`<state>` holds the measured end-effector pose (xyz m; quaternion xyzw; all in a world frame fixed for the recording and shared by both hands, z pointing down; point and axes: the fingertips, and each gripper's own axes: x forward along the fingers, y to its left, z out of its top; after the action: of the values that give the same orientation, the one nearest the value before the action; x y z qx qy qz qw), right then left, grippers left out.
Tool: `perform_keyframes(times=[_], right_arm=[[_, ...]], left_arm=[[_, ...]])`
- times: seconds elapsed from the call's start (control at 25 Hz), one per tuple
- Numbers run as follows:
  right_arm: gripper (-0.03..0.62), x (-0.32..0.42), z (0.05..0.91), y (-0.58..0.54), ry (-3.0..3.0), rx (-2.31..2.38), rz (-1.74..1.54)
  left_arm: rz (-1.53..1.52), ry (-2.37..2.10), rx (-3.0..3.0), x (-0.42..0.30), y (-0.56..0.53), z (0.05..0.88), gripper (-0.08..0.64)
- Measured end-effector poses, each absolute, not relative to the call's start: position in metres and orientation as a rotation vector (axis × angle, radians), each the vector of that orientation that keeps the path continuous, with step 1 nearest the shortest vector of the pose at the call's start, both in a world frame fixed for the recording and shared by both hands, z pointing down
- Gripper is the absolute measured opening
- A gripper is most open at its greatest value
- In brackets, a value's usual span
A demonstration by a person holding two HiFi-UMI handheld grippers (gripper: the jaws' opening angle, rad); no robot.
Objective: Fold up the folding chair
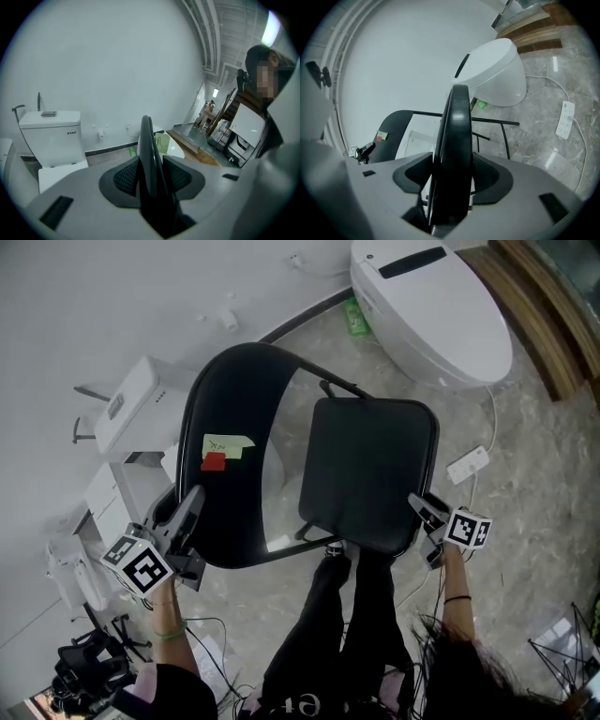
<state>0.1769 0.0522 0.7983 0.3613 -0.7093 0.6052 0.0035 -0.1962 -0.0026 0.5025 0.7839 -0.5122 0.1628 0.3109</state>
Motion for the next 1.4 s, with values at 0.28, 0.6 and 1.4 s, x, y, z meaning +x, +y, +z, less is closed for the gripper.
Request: perform_keyframes(times=[0.28, 0.6, 1.4], right_arm=[[0.256, 0.144, 0.742, 0.039, -2.310, 0.996, 1.781], [0.210, 0.087, 0.686, 0.039, -2.344, 0.801, 1.715], [0.212, 0.001, 0.623, 0.033, -2.349, 0.675, 1.755]], left_arm=[[0.450, -1.328, 2.087, -0.179, 0.010, 0.470, 0.149], [0.435, -1.302, 2.151, -0.147, 0.017, 0.432, 0.147], [0.376, -1.180, 2.192, -0.054, 0.037, 0.387, 0.153]])
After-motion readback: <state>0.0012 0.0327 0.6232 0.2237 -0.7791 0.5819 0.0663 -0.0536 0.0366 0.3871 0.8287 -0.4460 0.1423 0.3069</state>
